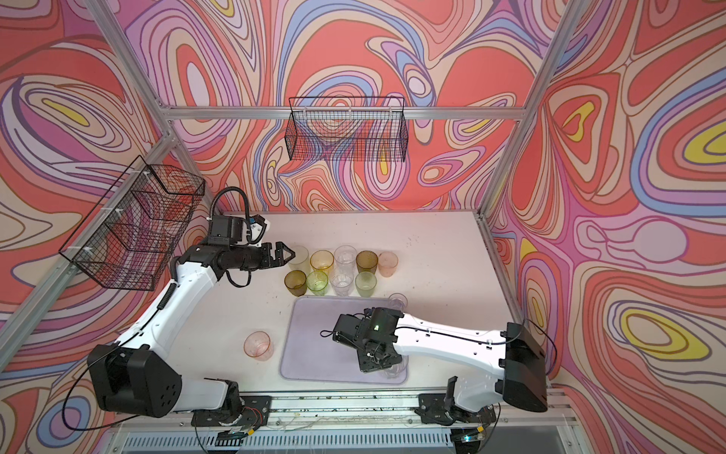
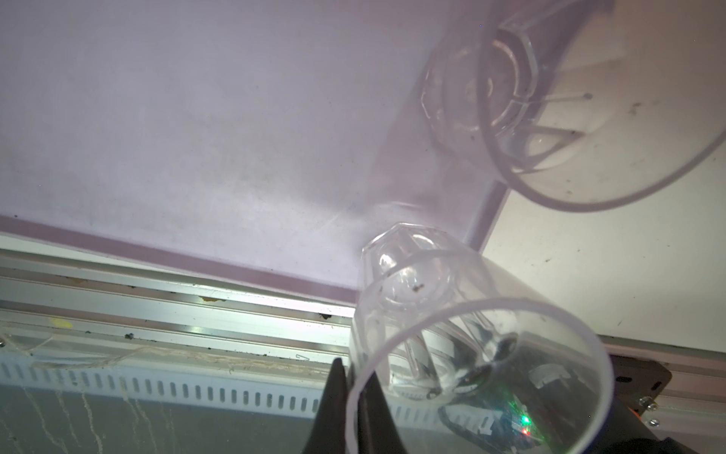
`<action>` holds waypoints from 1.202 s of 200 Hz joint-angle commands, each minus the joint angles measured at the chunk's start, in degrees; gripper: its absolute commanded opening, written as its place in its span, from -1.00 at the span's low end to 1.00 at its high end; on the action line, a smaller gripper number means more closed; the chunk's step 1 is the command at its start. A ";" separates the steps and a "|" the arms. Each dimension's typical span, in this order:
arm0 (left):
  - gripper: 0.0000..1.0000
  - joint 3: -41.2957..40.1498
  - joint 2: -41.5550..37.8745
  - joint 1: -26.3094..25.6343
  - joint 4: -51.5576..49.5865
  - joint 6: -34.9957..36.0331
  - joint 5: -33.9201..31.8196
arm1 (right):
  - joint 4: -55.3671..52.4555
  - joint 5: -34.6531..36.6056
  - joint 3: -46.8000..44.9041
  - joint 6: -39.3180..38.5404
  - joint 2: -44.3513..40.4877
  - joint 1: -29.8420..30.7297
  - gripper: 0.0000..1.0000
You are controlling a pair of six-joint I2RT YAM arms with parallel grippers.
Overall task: Place the glasses into the tray
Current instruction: Place the glass on the tray.
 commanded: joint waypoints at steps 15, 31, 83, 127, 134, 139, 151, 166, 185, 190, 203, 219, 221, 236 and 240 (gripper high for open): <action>0.90 1.29 0.42 -0.24 -0.91 0.11 0.29 | 1.32 1.50 -1.53 1.76 -0.78 0.37 -1.00; 0.90 1.29 0.50 -0.24 -0.89 0.09 0.25 | 1.51 1.74 -1.96 2.10 -0.77 0.31 -1.00; 0.90 1.21 0.50 -0.20 -0.87 0.11 0.29 | 2.16 1.98 -3.98 2.79 -0.82 0.37 -1.00; 0.90 1.12 0.50 -0.24 -0.87 0.02 0.27 | 2.65 2.36 -4.14 2.96 -0.34 0.34 -0.85; 0.90 1.12 0.57 -0.24 -0.84 0.02 0.39 | 2.62 2.45 -4.02 2.92 -0.30 0.36 -0.84; 0.90 1.12 0.54 -0.24 -0.89 0.02 0.37 | 2.56 2.64 -3.97 2.91 -0.19 0.36 -0.83; 0.90 1.13 0.59 -0.24 -0.90 0.02 0.37 | 2.39 2.88 -4.00 2.84 -0.15 0.25 -0.80; 0.90 1.12 0.58 -0.24 -0.86 0.02 0.36 | 2.14 3.15 -3.83 2.75 -0.01 0.29 -0.79; 0.90 1.12 0.59 -0.23 -0.87 0.02 0.40 | 1.62 3.47 -3.54 2.72 0.01 0.29 -0.79; 0.90 1.12 0.49 -0.18 -0.85 0.06 0.38 | 1.44 3.50 -3.45 2.65 0.06 0.28 -0.79; 0.90 1.12 0.49 -0.20 -0.92 0.04 0.37 | 1.03 3.72 -3.60 2.75 0.04 0.29 -0.79; 0.90 1.12 0.49 -0.17 -0.91 0.02 0.38 | 0.59 3.83 -3.69 2.89 0.03 0.29 -0.79; 0.90 1.12 0.50 -0.23 -0.89 0.04 0.42 | 0.55 3.87 -3.66 2.90 0.02 0.29 -0.78; 0.90 1.12 0.58 -0.24 -0.90 0.04 0.38 | 0.00 4.13 -3.05 2.93 -0.04 0.27 -0.77; 0.90 1.12 0.59 -0.20 -0.84 0.02 0.33 | -0.31 4.40 -2.85 2.91 -0.07 0.28 -0.77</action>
